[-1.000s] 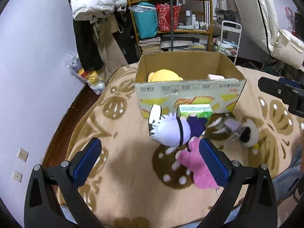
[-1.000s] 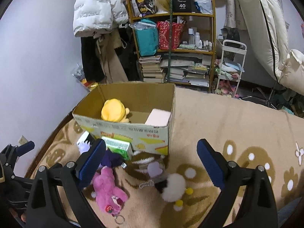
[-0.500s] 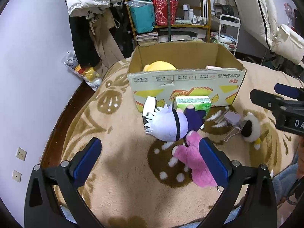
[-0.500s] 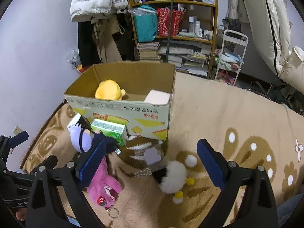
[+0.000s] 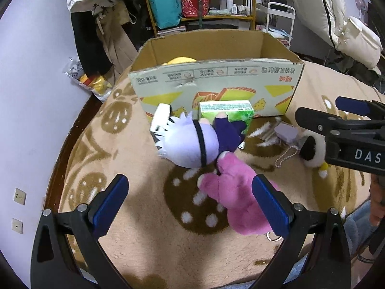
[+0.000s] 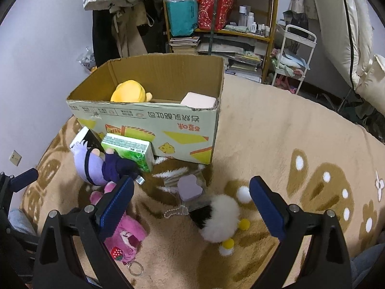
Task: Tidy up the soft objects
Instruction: 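Move left tool to the pink bear plush while right tool approaches the clear plastic bag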
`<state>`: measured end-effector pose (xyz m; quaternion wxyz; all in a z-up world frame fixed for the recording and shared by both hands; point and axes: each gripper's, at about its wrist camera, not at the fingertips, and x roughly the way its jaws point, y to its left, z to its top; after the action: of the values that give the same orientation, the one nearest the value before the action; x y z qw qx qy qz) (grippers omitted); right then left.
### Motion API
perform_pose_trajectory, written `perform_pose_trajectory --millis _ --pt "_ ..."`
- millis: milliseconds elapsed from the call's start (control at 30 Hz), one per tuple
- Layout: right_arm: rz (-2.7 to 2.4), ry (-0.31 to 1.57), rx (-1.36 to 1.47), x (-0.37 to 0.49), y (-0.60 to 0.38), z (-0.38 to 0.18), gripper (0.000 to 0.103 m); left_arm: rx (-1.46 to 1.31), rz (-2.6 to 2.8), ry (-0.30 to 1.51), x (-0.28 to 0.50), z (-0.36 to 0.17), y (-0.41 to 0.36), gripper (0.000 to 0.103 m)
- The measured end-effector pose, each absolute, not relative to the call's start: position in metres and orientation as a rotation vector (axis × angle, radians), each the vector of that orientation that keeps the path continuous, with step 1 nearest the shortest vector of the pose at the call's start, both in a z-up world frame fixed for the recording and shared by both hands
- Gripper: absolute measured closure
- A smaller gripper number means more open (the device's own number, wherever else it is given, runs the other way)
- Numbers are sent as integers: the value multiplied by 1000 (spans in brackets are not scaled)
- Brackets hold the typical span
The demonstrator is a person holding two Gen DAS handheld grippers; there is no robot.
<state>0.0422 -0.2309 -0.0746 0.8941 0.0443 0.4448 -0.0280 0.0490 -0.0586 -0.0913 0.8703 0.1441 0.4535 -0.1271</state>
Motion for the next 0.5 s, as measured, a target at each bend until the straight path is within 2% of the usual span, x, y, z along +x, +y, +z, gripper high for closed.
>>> perform_pose_trajectory --millis 500 --pt "-69 1021 22 64 -222 -107 2 247 -333 1133 60 -134 -77 2"
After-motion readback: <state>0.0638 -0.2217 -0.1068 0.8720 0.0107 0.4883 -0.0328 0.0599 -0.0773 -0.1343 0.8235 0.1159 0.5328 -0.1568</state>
